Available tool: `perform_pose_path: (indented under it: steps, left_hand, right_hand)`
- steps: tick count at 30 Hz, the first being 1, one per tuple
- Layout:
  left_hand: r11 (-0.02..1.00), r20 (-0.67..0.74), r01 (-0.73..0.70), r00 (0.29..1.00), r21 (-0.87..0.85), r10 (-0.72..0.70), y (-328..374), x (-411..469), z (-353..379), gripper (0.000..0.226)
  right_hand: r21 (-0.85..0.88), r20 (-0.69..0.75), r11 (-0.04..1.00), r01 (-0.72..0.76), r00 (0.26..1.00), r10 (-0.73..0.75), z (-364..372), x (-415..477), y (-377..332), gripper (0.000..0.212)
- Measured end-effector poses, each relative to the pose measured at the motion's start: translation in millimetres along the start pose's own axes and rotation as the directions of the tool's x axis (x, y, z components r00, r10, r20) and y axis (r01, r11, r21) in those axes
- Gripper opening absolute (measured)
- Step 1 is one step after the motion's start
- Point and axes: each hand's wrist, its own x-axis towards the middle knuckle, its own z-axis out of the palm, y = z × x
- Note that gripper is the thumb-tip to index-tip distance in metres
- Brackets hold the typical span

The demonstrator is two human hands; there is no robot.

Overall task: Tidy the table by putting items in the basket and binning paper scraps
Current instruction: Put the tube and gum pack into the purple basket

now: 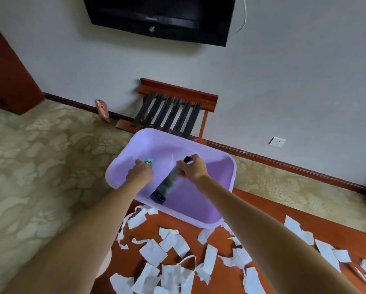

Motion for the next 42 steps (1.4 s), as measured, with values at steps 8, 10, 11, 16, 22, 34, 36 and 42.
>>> perform_pose_path:
  steps: [8,10,11,16,22,34,36,42]
  left_hand:
    - [0.948,0.115,-0.077,0.992,0.309,0.043,-18,40,13,0.05]
    - [0.894,0.146,-0.163,0.983,0.418,0.111,-21,45,16,0.052]
    - [0.866,0.163,-0.191,0.978,0.462,0.129,-21,46,15,0.049]
    - [0.825,0.16,-0.245,0.969,0.509,0.189,-21,53,14,0.034]
    - [0.764,0.158,-0.247,0.969,0.596,0.19,-21,57,15,0.036]
    - [0.842,0.113,-0.295,0.955,0.452,0.274,-14,21,-23,0.029]
    - [0.905,0.089,-0.277,0.961,0.324,0.263,-2,6,-32,0.028]
    - [0.912,-0.13,-0.386,0.92,-0.138,0.369,45,-57,-42,0.026]
  right_hand:
    - [-0.083,0.04,0.985,-0.149,0.987,0.153,55,61,21,0.014]
    - [-0.049,0.03,0.984,-0.173,0.984,0.174,66,69,29,0.015]
    - [-0.051,0.019,0.983,-0.178,0.984,0.18,71,70,32,0.018]
    - [-0.097,0.027,0.975,-0.202,0.978,0.206,85,72,42,0.013]
    - [-0.142,0.109,0.964,-0.224,0.965,0.24,92,63,38,0.02]
    - [-0.161,0.18,0.95,-0.267,0.939,0.294,75,36,21,0.02]
    - [-0.152,0.153,0.957,-0.246,0.951,0.269,59,21,11,0.025]
    - [-0.062,-0.053,0.998,-0.016,0.999,0.012,-24,-60,-19,0.027]
